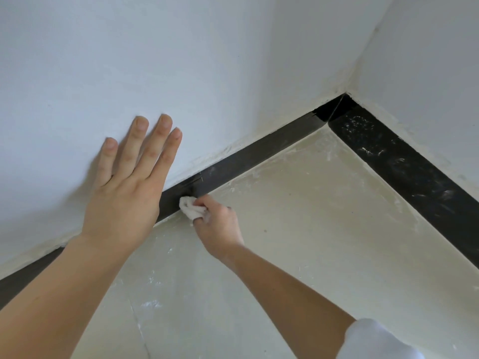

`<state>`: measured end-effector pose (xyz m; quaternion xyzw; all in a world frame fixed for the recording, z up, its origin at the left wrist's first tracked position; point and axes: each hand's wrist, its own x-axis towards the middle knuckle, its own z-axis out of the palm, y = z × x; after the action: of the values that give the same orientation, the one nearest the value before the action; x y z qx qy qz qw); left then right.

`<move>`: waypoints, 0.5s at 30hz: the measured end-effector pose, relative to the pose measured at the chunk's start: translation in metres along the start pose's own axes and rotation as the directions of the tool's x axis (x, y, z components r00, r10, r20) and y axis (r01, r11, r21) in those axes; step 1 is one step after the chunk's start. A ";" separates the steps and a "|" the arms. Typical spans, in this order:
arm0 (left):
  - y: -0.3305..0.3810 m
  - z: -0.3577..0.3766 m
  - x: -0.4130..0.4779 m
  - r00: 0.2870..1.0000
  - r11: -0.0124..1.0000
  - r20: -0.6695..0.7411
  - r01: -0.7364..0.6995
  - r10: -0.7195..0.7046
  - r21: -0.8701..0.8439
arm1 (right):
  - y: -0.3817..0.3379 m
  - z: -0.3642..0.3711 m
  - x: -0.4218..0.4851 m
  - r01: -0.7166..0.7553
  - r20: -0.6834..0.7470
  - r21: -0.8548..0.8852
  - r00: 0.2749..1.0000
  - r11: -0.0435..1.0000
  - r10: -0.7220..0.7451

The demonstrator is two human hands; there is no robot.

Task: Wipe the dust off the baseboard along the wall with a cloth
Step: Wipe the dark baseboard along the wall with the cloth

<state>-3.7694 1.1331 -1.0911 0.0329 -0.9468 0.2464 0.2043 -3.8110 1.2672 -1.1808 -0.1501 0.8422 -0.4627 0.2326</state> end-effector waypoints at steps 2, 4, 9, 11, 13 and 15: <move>-0.004 -0.003 -0.002 1.000 0.999 0.006 -0.019 0.019 -0.030 | 0.006 -0.015 0.005 -0.015 -0.145 0.069 0.989 0.998 0.025; -0.007 -0.007 -0.002 0.999 0.996 0.019 -0.042 0.044 -0.079 | 0.004 -0.028 0.016 -0.034 -0.355 0.289 0.924 0.957 0.141; -0.013 -0.011 -0.002 0.996 0.989 0.040 -0.073 0.078 -0.128 | -0.020 0.005 0.013 0.101 -0.348 0.129 0.936 0.986 -0.051; -0.014 -0.011 -0.002 0.995 0.985 0.041 -0.081 0.089 -0.154 | -0.009 0.024 0.001 0.254 -0.117 -0.094 0.957 0.963 -0.264; -0.017 -0.011 -0.002 0.994 0.981 0.042 -0.093 0.101 -0.169 | 0.006 0.028 -0.005 0.372 0.050 -0.227 0.927 0.900 -0.371; -0.021 -0.013 -0.003 0.992 0.978 0.050 -0.103 0.114 -0.179 | 0.010 0.017 -0.006 0.290 -0.083 -0.150 0.949 0.945 -0.304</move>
<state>-3.7584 1.1203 -1.0725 -0.0296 -0.9709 0.1715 0.1644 -3.7978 1.2632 -1.1958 -0.2663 0.8504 -0.4414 0.1052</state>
